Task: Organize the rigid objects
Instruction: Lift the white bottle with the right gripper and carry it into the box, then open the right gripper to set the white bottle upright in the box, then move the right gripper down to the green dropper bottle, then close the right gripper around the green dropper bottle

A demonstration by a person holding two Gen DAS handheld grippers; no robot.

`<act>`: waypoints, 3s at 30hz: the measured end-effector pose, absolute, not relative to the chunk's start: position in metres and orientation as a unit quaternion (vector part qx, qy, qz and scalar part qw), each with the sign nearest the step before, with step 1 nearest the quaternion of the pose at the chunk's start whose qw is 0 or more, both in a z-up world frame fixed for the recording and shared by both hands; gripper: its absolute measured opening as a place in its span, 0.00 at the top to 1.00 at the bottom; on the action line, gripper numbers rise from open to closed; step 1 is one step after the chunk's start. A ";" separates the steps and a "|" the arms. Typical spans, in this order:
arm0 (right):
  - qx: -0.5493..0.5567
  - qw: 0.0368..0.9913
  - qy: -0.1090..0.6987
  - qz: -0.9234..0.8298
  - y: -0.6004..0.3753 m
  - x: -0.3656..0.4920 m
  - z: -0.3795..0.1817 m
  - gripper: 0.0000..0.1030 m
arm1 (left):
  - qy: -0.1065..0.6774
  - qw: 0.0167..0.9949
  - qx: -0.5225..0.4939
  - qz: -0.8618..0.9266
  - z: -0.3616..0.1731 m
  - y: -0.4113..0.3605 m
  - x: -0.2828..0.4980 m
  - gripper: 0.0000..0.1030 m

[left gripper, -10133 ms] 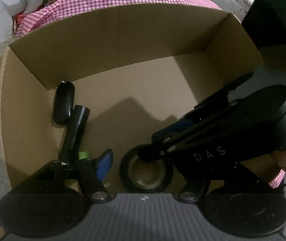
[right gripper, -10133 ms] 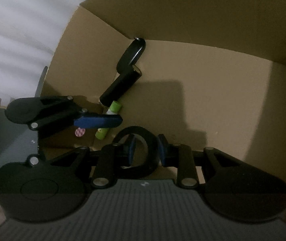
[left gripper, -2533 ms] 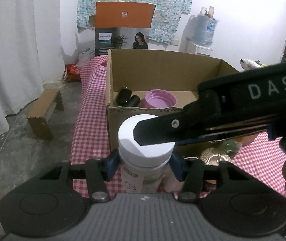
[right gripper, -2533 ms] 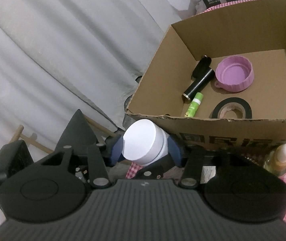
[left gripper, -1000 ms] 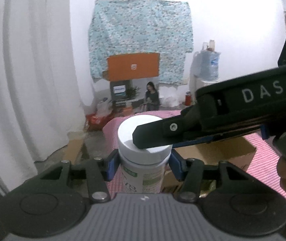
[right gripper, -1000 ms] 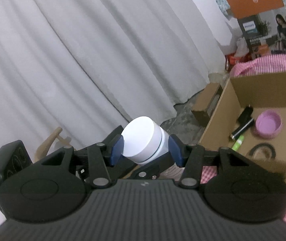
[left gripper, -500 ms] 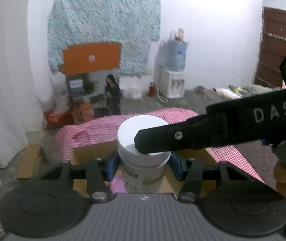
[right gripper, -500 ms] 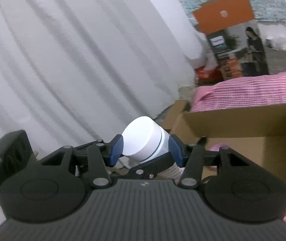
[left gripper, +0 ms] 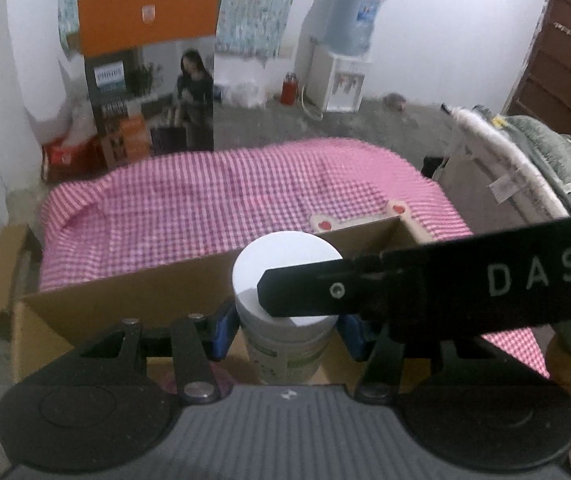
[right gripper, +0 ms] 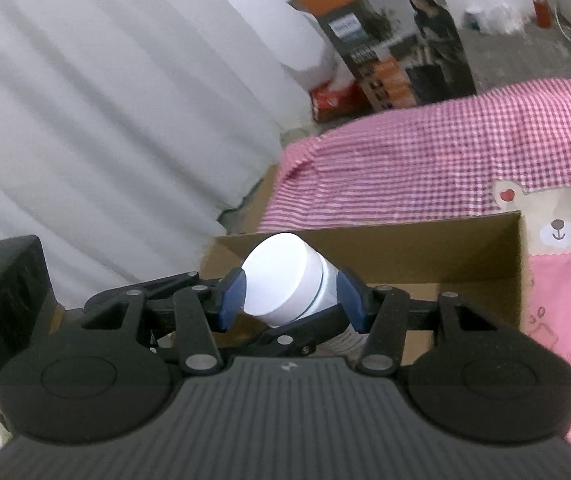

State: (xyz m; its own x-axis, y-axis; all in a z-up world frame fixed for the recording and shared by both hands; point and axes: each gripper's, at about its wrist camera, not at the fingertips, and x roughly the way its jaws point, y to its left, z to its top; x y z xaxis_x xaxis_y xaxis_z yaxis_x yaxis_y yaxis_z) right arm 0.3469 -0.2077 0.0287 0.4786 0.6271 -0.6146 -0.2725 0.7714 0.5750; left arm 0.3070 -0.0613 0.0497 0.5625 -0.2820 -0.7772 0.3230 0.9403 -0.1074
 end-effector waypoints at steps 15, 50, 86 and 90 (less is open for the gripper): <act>0.192 0.820 0.474 0.258 -0.194 0.395 -0.022 0.46 | 0.478 0.862 0.015 -0.169 0.013 -0.066 0.341 0.47; 0.232 0.890 0.307 0.244 -0.262 0.130 0.026 0.26 | 0.374 0.894 0.049 -0.243 0.082 -0.034 0.115 0.07; 0.158 0.865 0.400 0.258 -0.209 0.131 -0.038 0.77 | 0.373 0.886 0.082 -0.263 -0.009 -0.106 0.098 0.61; 0.155 0.869 0.402 0.243 -0.221 0.121 -0.039 0.77 | 0.369 0.881 0.083 -0.283 -0.012 -0.114 0.094 0.60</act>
State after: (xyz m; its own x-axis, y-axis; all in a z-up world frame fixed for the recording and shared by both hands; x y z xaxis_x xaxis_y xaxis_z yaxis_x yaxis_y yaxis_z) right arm 0.1210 -0.2207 -0.0392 0.5578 0.5471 -0.6241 -0.2980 0.8339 0.4646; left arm 0.0945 -0.1137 -0.0119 0.5671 -0.4374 -0.6979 0.5597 0.8263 -0.0631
